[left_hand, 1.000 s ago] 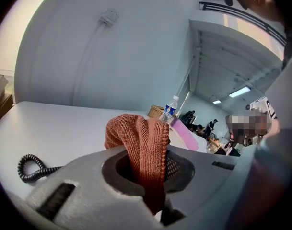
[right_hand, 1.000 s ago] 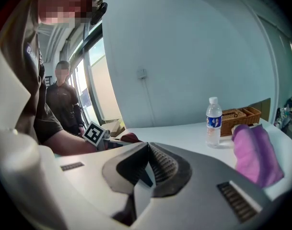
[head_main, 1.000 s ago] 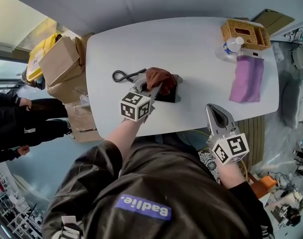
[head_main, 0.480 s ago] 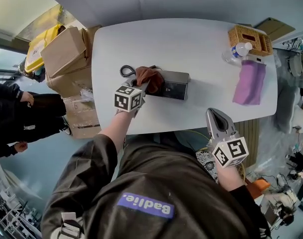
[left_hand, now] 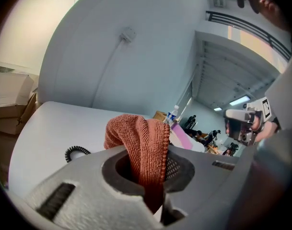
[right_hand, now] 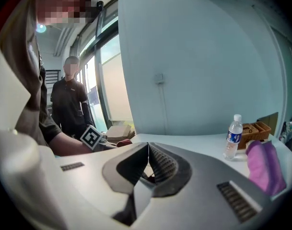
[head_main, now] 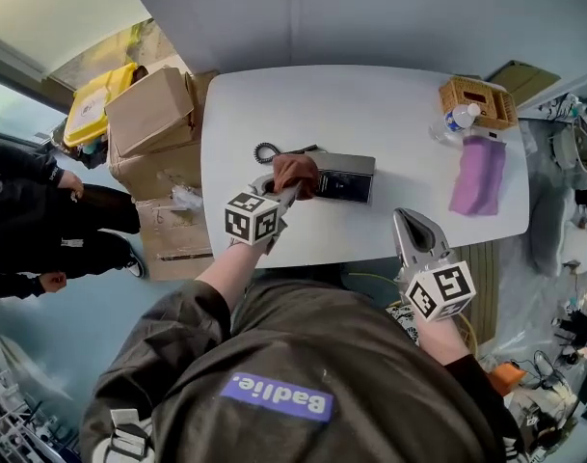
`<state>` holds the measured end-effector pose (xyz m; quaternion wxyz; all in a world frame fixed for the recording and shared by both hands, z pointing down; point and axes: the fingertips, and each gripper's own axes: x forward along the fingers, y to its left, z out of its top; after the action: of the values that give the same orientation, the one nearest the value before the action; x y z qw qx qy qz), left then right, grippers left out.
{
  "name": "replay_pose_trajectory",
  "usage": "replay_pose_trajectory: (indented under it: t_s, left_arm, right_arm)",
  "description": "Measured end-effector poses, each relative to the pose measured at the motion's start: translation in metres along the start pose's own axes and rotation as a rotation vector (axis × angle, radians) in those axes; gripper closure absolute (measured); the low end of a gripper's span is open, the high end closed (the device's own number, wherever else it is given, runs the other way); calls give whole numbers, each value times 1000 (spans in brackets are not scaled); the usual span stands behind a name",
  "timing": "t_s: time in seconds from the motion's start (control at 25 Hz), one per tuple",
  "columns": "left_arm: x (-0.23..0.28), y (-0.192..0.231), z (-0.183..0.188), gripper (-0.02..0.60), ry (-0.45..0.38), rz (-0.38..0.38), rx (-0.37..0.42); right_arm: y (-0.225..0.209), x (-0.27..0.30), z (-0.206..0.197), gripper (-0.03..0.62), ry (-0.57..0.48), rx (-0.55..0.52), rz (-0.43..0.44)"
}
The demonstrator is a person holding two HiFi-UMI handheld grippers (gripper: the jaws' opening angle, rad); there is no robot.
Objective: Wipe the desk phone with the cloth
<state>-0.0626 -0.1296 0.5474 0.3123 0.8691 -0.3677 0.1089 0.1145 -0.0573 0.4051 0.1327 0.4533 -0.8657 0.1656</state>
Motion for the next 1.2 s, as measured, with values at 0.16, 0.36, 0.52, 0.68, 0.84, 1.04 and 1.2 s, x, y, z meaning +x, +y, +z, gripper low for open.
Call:
replay_pose_trajectory:
  t_s: [0.16, 0.36, 0.52, 0.68, 0.84, 1.04, 1.2]
  left_arm:
    - [-42, -42, 33, 549, -82, -60, 16]
    - [-91, -84, 76, 549, -182, -111, 61]
    - [-124, -110, 107, 549, -249, -127, 107]
    - [-150, -133, 124, 549, -298, -139, 163]
    - [-162, -143, 126, 549, -353, -128, 172]
    - [-163, -146, 118, 549, -382, -118, 155]
    - [-164, -148, 114, 549, -384, -103, 155]
  right_arm:
    - [20, 6, 17, 566, -42, -25, 41]
    - [48, 14, 28, 567, -70, -39, 107]
    - [69, 19, 38, 567, -81, -67, 157]
    - [87, 24, 43, 568, -84, -100, 199]
    - [100, 26, 42, 568, -76, -121, 226]
    - [108, 23, 40, 568, -75, -140, 248]
    - [108, 19, 42, 568, -81, -146, 245]
